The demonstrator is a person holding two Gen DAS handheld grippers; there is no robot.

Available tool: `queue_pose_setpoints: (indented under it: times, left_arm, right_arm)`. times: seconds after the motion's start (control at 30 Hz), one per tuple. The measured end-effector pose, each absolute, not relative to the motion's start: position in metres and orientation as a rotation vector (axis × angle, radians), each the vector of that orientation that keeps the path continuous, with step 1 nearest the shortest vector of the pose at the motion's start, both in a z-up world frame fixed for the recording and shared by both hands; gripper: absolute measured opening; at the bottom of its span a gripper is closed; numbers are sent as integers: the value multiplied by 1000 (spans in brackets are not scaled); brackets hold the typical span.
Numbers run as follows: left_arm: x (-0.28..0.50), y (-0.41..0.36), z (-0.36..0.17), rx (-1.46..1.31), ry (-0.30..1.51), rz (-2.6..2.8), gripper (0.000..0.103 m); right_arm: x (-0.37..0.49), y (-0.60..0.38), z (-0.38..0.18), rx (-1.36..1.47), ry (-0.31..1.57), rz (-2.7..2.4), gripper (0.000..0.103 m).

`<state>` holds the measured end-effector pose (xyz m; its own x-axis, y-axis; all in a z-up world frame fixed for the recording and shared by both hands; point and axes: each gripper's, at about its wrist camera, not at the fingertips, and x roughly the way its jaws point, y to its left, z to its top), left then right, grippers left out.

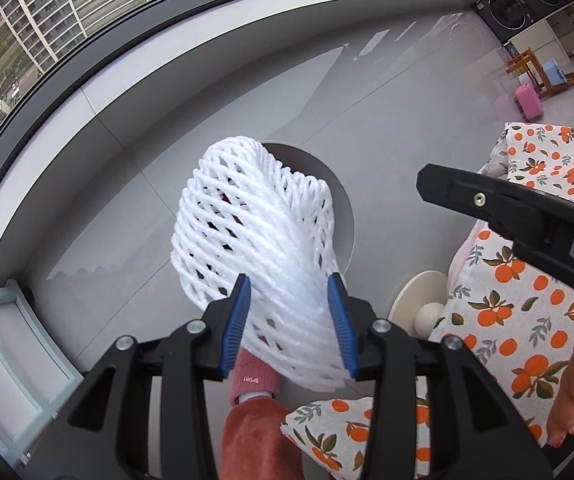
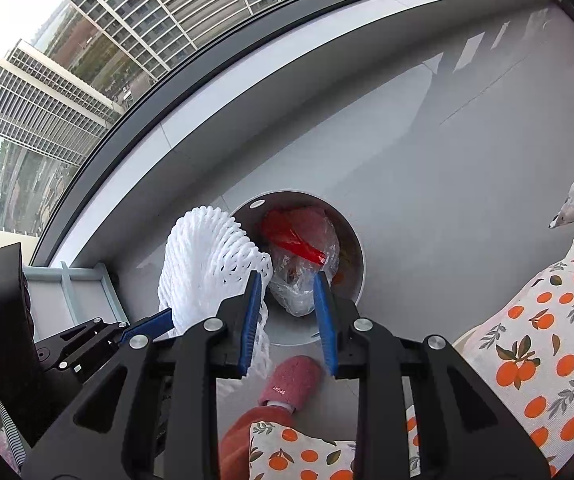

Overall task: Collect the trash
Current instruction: 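Carry red bag and foam net to the grey bin and release both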

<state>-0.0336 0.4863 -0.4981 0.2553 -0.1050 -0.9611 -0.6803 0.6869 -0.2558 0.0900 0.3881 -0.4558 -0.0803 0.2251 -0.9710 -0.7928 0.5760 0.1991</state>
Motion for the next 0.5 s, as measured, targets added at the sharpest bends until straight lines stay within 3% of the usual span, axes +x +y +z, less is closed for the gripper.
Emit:
queue_pose_setpoints:
  times: [0.13,0.5]
  left_arm:
    - [-33,486,-498,-754,1273,449,49]
    - [-22,483,-481,-715,1253,441,49]
  right_arm:
    - [89,391,-456,-518,1407,906,26]
    - [87,386,-447,-491,1393,896,26]
